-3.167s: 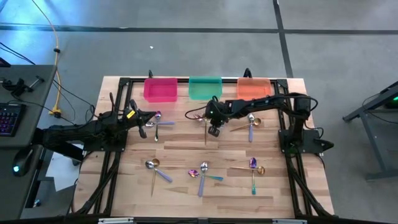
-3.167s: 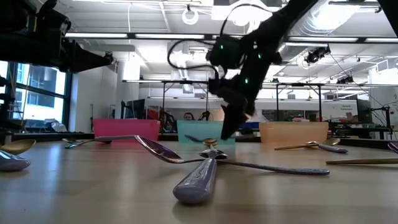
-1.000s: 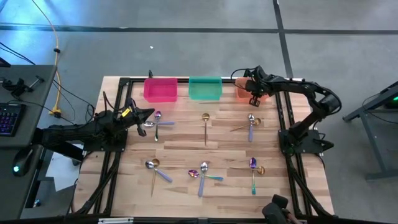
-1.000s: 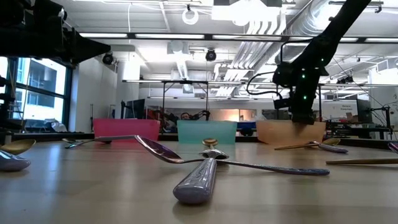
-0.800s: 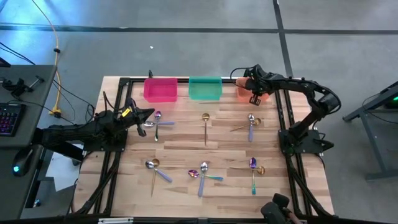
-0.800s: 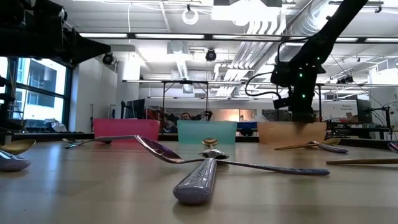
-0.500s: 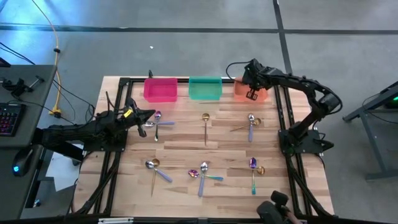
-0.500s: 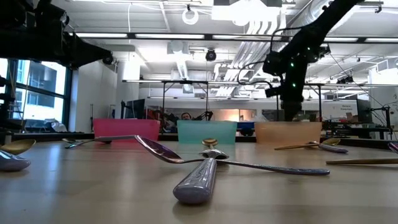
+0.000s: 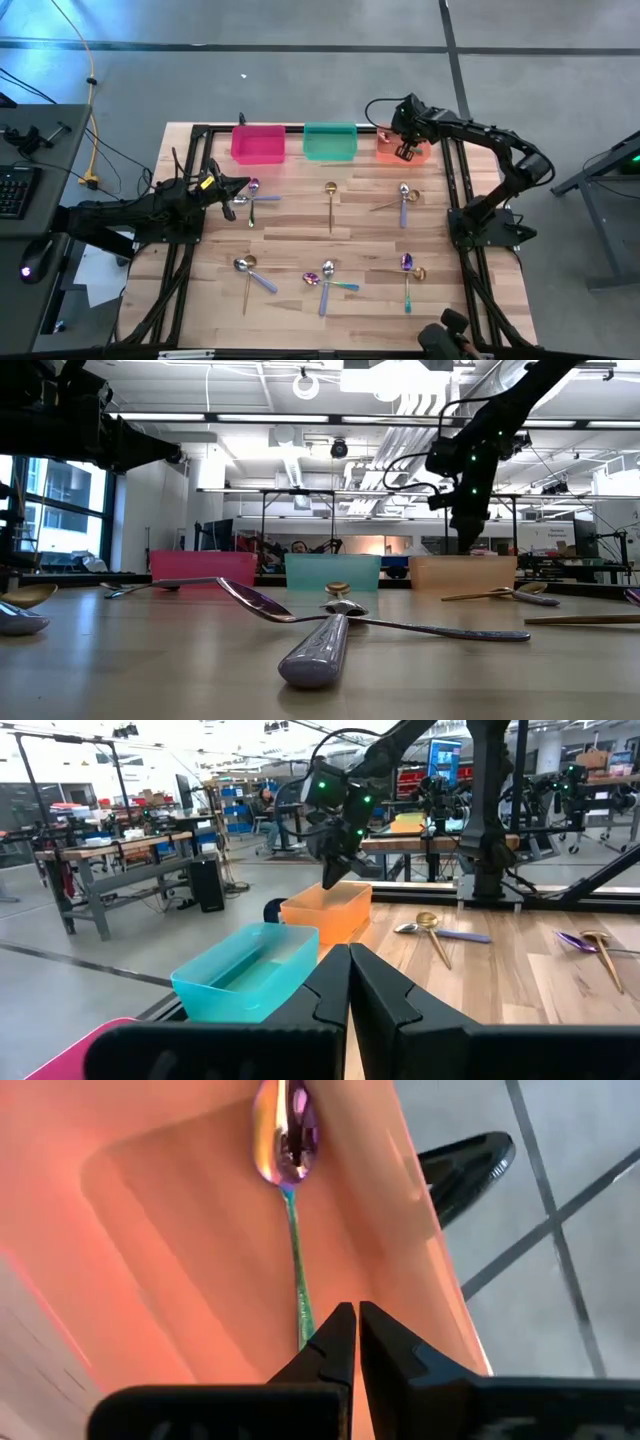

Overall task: Sort silverware by color (type)
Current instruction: Put the top left purple spoon into the pink bin

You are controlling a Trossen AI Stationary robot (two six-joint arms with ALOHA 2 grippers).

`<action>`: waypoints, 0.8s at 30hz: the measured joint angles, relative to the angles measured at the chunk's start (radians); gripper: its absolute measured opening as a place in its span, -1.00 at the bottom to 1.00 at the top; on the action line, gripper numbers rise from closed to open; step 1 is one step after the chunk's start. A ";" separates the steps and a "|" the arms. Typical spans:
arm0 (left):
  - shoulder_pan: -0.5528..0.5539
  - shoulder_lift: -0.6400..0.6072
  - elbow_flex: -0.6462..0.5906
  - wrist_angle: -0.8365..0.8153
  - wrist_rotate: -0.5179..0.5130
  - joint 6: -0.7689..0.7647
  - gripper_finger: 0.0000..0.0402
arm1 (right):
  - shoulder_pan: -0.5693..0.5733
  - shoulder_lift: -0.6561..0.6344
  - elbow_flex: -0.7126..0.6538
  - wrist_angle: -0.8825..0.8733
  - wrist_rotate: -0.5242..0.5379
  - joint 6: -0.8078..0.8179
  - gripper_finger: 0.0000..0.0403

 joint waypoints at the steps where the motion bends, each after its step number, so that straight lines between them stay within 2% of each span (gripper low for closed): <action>1: 0.000 0.000 0.000 0.000 0.000 0.000 -1.00 | -0.004 0.000 0.000 -0.001 0.001 0.009 -0.96; 5: 0.000 0.000 0.000 0.000 0.000 -0.009 -1.00 | -0.004 -0.026 0.004 -0.028 0.052 0.036 -0.78; 8: 0.000 0.000 0.000 0.000 0.000 -0.010 -1.00 | 0.003 -0.075 0.006 -0.035 0.037 0.075 -0.60; 10: 0.000 0.000 0.000 -0.001 0.001 -0.020 -1.00 | 0.004 -0.118 -0.002 -0.036 -0.023 0.100 -0.51; 13: 0.000 0.001 0.000 -0.008 0.020 -0.027 -1.00 | 0.003 -0.186 -0.047 0.007 -0.182 0.143 -0.48; 16: 0.001 0.003 0.000 -0.017 0.036 -0.029 -1.00 | 0.018 -0.253 -0.146 0.128 -0.332 0.187 -0.56; 18: 0.001 0.012 0.000 -0.020 0.040 -0.029 -1.00 | 0.043 -0.293 -0.225 0.216 -0.386 0.214 -0.66; 22: 0.001 0.039 0.000 -0.018 0.046 -0.032 -1.00 | 0.122 -0.358 -0.366 0.370 -0.410 0.269 -0.91; 24: 0.001 0.056 0.000 -0.010 0.046 -0.040 -1.00 | 0.169 -0.387 -0.411 0.421 -0.409 0.300 -0.98</action>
